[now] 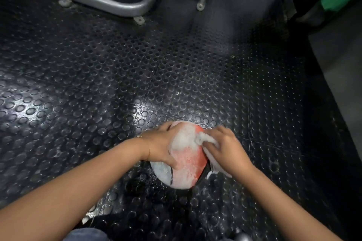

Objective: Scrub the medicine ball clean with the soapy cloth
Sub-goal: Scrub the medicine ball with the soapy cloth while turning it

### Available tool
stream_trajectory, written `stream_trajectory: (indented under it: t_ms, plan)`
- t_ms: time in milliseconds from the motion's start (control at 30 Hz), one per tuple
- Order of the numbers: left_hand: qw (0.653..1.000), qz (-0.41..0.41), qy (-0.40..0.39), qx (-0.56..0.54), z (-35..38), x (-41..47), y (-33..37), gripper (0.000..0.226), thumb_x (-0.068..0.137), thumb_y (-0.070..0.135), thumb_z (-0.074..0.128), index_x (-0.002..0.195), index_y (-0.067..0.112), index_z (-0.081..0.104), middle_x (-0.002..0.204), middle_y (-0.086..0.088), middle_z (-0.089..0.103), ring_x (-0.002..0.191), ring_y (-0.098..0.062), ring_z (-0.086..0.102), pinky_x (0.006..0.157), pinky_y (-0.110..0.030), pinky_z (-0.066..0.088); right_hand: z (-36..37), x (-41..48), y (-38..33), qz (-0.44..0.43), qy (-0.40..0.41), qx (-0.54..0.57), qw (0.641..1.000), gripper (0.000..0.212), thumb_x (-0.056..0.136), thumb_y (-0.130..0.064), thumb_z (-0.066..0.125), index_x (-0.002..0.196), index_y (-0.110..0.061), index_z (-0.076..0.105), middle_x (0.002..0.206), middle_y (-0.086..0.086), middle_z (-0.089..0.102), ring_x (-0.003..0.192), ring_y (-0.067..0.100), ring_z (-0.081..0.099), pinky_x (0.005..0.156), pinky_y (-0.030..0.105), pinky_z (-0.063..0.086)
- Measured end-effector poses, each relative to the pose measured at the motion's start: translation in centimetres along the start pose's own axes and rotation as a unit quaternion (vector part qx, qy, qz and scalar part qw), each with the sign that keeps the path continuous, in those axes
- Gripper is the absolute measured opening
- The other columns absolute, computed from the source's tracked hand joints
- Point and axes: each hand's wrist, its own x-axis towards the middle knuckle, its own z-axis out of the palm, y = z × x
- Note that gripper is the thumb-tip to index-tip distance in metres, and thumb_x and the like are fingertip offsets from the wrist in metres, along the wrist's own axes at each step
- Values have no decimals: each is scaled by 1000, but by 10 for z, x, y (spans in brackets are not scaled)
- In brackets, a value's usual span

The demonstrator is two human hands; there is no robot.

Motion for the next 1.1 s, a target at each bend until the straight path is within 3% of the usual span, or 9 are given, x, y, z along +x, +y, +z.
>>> stream_trajectory:
  t_ms: [67, 200, 300, 433, 567, 667, 867, 1100]
  plan:
    - [1000, 2, 10, -7, -2, 3, 0, 122, 64, 55, 76, 147, 38, -12, 156, 9, -3, 113, -19, 51, 80, -27, 48, 0, 8, -2, 22, 6, 3, 1000, 29, 88, -20, 57, 117, -16, 60, 107, 3, 56, 104, 21, 49, 92, 34, 40]
    - [999, 4, 30, -41, -1, 3, -7, 125, 59, 59, 78, 148, 37, -6, 156, 11, 6, 123, -18, 45, 93, -31, 46, 1, -4, -6, -36, -13, -56, 998, 32, 87, -24, 59, 118, -17, 59, 110, -1, 55, 104, 16, 47, 94, 30, 36]
    - [999, -10, 34, -39, 5, 2, -11, 130, 56, 62, 78, 150, 30, -7, 157, 15, -1, 134, -16, 35, 103, -39, 41, 4, -20, -7, -72, -6, -79, 994, 28, 83, -23, 64, 111, -18, 63, 103, -4, 56, 93, 10, 44, 89, 29, 37]
    - [1000, -15, 25, -12, 10, 5, -11, 133, 53, 70, 73, 149, 30, -9, 156, 17, -9, 137, -17, 31, 104, -49, 38, 3, 1, -4, -20, 9, -63, 998, 33, 87, -24, 58, 119, -18, 58, 107, 0, 55, 100, 15, 45, 90, 27, 36]
    - [999, -7, 31, -42, 8, 7, -14, 130, 54, 63, 78, 150, 30, -3, 156, 17, -3, 134, -16, 35, 103, -42, 41, 3, -1, -8, -48, -6, -88, 995, 31, 86, -24, 60, 116, -17, 60, 106, -1, 55, 100, 16, 47, 90, 30, 38]
    - [999, -1, 28, -33, 10, 6, -16, 132, 53, 65, 77, 149, 31, -6, 155, 21, -7, 138, -15, 27, 107, -49, 34, 6, -23, -11, -96, -3, -106, 990, 28, 78, -23, 68, 105, -17, 66, 98, -3, 58, 91, 14, 51, 83, 31, 42]
    - [1000, 2, 18, -5, 8, 4, -10, 130, 58, 64, 76, 149, 27, -10, 155, 18, -11, 137, -17, 29, 102, -40, 42, 3, -1, -3, -58, 20, -113, 992, 26, 82, -20, 65, 107, -15, 65, 96, 1, 57, 88, 17, 49, 83, 33, 42]
    - [999, 29, 9, -20, 5, 5, -20, 130, 56, 58, 80, 148, 34, -8, 153, 24, -9, 138, -14, 27, 106, -41, 37, 5, -19, -5, -131, -7, -146, 981, 28, 72, -23, 71, 99, -20, 67, 94, -3, 61, 86, 14, 55, 80, 28, 43]
